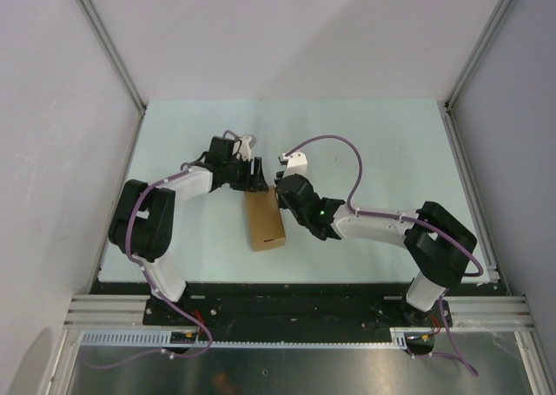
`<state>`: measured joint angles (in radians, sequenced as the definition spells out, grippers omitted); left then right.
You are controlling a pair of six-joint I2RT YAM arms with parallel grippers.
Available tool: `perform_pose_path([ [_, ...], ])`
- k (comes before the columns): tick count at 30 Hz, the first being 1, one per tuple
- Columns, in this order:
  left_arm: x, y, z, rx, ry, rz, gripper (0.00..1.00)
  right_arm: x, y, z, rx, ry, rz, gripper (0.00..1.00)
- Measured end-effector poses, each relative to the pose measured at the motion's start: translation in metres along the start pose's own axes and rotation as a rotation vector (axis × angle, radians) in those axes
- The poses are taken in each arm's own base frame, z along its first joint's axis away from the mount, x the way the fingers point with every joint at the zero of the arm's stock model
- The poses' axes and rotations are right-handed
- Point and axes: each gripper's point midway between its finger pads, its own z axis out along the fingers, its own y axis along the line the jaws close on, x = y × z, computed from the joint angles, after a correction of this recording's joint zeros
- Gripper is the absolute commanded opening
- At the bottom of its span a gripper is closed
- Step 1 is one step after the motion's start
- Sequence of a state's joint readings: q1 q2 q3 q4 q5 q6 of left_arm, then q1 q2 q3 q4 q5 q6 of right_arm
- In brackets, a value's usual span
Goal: Unpack the express box
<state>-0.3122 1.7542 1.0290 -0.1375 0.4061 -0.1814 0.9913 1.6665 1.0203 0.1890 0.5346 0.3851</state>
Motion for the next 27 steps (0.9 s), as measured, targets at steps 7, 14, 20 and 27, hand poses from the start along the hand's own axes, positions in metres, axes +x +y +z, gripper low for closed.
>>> perform_pose_path([
  [7,-0.0002,-0.0012,0.0001,0.003,0.0,0.0,0.65,0.0002,0.0007,-0.0003,-0.002,0.0,-0.002,0.0],
  [14,-0.0001,-0.0016,0.0002,0.003,0.001,0.001,0.63,0.0017,0.0008,0.0005,-0.001,0.002,-0.003,0.0],
  [20,-0.0003,-0.0021,0.0001,0.004,0.002,0.001,0.62,0.0017,0.0004,0.0006,0.002,0.001,-0.004,0.0],
  [27,-0.0002,-0.0022,0.0009,0.003,0.005,-0.005,0.62,0.0039,0.0012,-0.0006,0.005,0.005,-0.01,0.0],
])
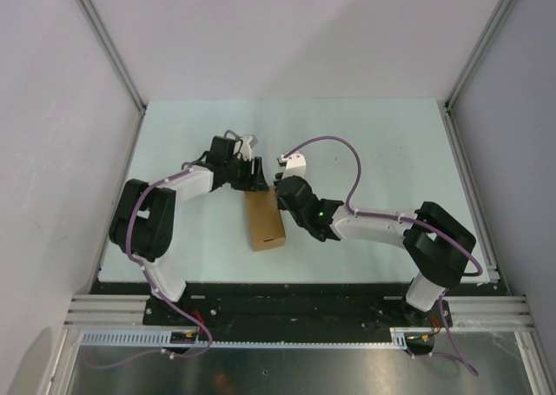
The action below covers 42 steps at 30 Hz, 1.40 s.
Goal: Unpack the express box
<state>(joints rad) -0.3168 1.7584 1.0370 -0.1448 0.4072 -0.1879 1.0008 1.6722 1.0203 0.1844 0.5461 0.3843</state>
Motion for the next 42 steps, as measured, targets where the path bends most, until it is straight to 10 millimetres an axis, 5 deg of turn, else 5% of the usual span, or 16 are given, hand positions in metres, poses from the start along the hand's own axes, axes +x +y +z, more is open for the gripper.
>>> perform_pose_path([
  [23,0.001,0.0,0.004,-0.041,0.031,-0.112,0.62,0.028,0.005,-0.016,0.019,0.108,-0.019,0.0],
  [42,-0.001,-0.002,0.007,-0.073,0.024,-0.151,0.61,0.047,0.01,-0.072,0.025,0.243,-0.035,0.0],
])
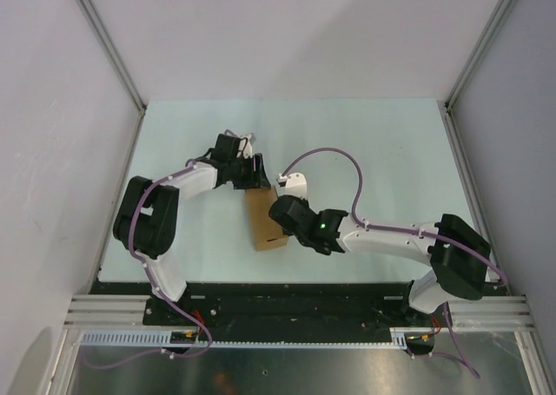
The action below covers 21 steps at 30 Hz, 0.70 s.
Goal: Unpack the express box
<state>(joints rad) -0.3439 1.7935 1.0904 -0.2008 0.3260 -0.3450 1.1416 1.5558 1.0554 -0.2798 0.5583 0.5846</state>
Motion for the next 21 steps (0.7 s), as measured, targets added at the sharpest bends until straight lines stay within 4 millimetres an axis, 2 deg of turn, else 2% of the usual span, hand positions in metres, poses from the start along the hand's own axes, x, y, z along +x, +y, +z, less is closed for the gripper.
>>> perform_pose_path([
  [9,-0.001,0.001,0.001,-0.014,-0.005,-0.019,0.61,0.018,0.001,-0.013,0.015,0.053,0.012,0.0],
  [14,-0.002,0.001,0.001,-0.027,-0.014,-0.033,0.61,0.029,0.003,-0.032,-0.002,0.102,0.004,0.0],
  [21,-0.004,0.002,0.003,-0.033,-0.025,-0.046,0.64,0.031,0.007,-0.048,-0.026,0.11,0.008,0.0],
])
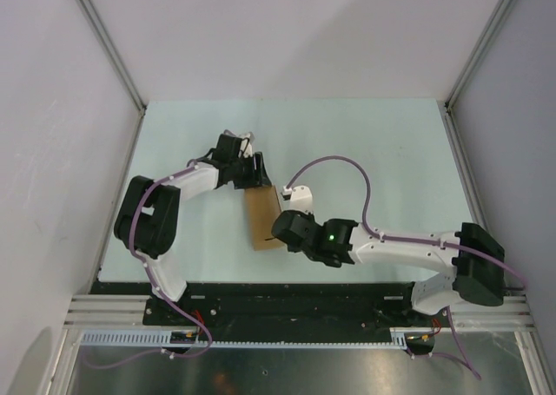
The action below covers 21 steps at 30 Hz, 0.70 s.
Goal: Unpack the express box
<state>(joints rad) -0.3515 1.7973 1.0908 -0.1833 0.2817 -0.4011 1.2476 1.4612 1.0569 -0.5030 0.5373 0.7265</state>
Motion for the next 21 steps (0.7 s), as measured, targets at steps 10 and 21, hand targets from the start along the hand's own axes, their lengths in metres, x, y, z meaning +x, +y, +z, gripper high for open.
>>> perform_pose_path([
  [10,-0.003,0.004,-0.005,-0.048,-0.017,0.014,0.86,-0.02,0.011,-0.058,-0.117,-0.076,0.054,0.0],
  [21,-0.034,-0.007,-0.074,-0.109,-0.179,0.061,0.82,-0.043,-0.013,-0.052,-0.031,-0.155,0.085,0.0],
])
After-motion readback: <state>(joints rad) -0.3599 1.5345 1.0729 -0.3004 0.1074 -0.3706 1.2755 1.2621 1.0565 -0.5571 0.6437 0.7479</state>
